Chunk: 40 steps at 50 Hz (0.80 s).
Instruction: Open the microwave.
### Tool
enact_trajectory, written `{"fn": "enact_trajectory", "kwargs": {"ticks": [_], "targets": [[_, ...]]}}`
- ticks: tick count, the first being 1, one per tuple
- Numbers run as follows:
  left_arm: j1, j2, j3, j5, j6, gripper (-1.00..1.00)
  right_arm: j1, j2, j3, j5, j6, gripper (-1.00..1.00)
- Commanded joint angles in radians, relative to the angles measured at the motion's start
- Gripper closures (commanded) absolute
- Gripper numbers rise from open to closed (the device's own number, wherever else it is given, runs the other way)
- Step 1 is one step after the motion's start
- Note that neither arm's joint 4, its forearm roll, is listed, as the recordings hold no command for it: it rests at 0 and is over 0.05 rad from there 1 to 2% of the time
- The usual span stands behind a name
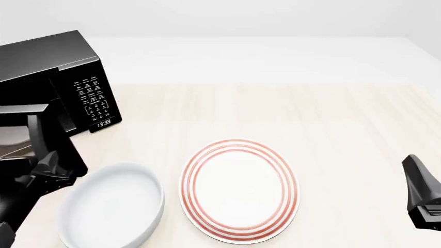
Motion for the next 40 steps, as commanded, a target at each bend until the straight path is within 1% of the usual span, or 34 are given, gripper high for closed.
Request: {"fn": "enact_trajectory", "kwargs": {"ticks": [1,40], "targets": [[-0.043,-0.065,-0.034,-0.058,-0.005,1.00,0.000,0.000,0.000,0.000,0.000,-1.00],[-0.027,-0.074,-0.036,-0.051,-0.011,1.00,0.000,0.000,0.000,0.000,0.000,-1.00]]}}
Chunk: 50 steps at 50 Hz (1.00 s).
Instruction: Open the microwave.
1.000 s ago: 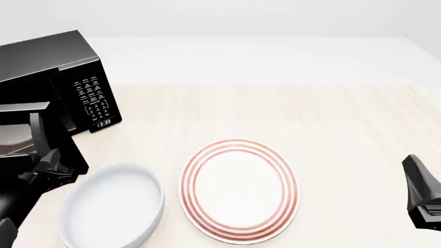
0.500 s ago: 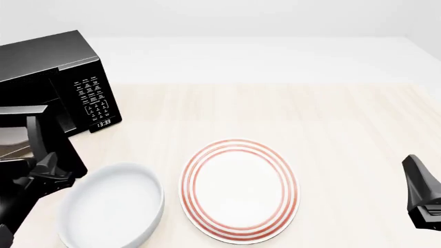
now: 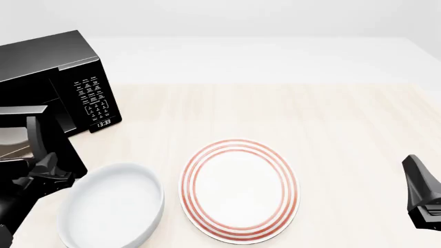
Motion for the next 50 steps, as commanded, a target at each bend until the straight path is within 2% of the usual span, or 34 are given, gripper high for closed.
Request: {"fn": "enact_trajectory", "kwargs": {"ticks": [1,3,4,28,33,41,50], "targets": [[-0.037,-0.041,-0.049,-0.072,-0.009,1.00,0.000,0.000,0.000,0.000,0.000,-1.00],[-0.034,-0.036,-0.048,-0.076,-0.013,1.00,0.000,0.000,0.000,0.000,0.000,-1.00],[-0.029,-0.035,-0.047,-0.076,-0.017,-1.00,0.000,0.000,0.000,0.000,0.000,-1.00],[-0.004,-0.020,-0.042,-0.078,-0.041,-1.00,0.000,0.000,0.000,0.000,0.000,-1.00],[-0.008,-0.068,-0.040,-0.041,-0.042,-1.00,0.000,0.000,0.000,0.000,0.000,-1.00],[-0.004,-0.218,-0.030,0.077,-0.031,-1.00,0.000,0.000,0.000,0.000,0.000,-1.00],[0.002,-0.308,-0.011,0.135,-0.029,-1.00,0.000,0.000,0.000,0.000,0.000,-1.00]]}}
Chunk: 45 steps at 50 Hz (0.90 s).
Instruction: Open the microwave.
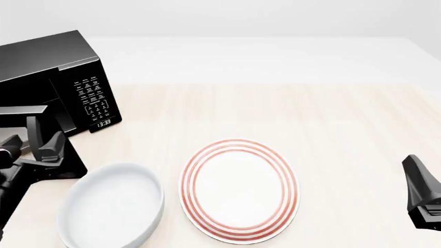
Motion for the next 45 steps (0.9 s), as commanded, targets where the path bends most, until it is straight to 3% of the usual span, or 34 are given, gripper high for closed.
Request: {"fn": "enact_trajectory", "kwargs": {"ticks": [1,30,45], "targets": [[0.005,-0.114,0.015,0.081,0.002,-1.00,0.000,0.000,0.000,0.000,0.000,-1.00],[0.010,-0.588,0.025,0.493,0.020,-1.00,0.000,0.000,0.000,0.000,0.000,-1.00],[-0.006,-0.814,-0.014,0.721,0.042,-1.00,0.000,0.000,0.000,0.000,0.000,-1.00]]}}
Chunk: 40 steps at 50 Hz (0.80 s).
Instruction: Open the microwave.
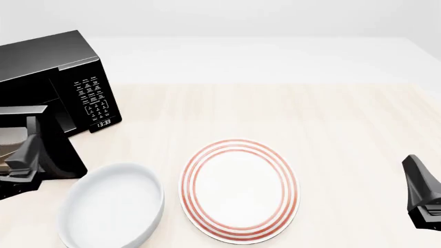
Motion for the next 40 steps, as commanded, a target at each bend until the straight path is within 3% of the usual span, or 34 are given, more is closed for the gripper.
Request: {"fn": "enact_trajectory", "kwargs": {"ticks": [1,9,23,27,29,31,34,40], "targets": [[-0.012,-0.169,-0.029,0.172,0.015,-1.00,0.000,0.000,0.000,0.000,0.000,-1.00],[-0.031,-0.236,-0.043,0.226,0.008,-1.00,0.000,0.000,0.000,0.000,0.000,-1.00],[-0.048,-0.420,-0.174,0.499,0.023,-1.00,0.000,0.000,0.000,0.000,0.000,-1.00],[-0.059,-0.397,-0.208,0.495,0.030,-1.00,0.000,0.000,0.000,0.000,0.000,-1.00],[-0.068,-0.409,-0.150,0.447,0.035,-1.00,0.000,0.000,0.000,0.000,0.000,-1.00],[-0.079,-0.383,-0.226,0.488,0.043,-1.00,0.000,0.000,0.000,0.000,0.000,-1.00],[-0.088,-0.390,-0.186,0.449,0.051,-1.00,0.000,0.000,0.000,0.000,0.000,-1.00],[-0.104,-0.362,-0.257,0.470,0.069,-1.00,0.000,0.000,0.000,0.000,0.000,-1.00]]}}
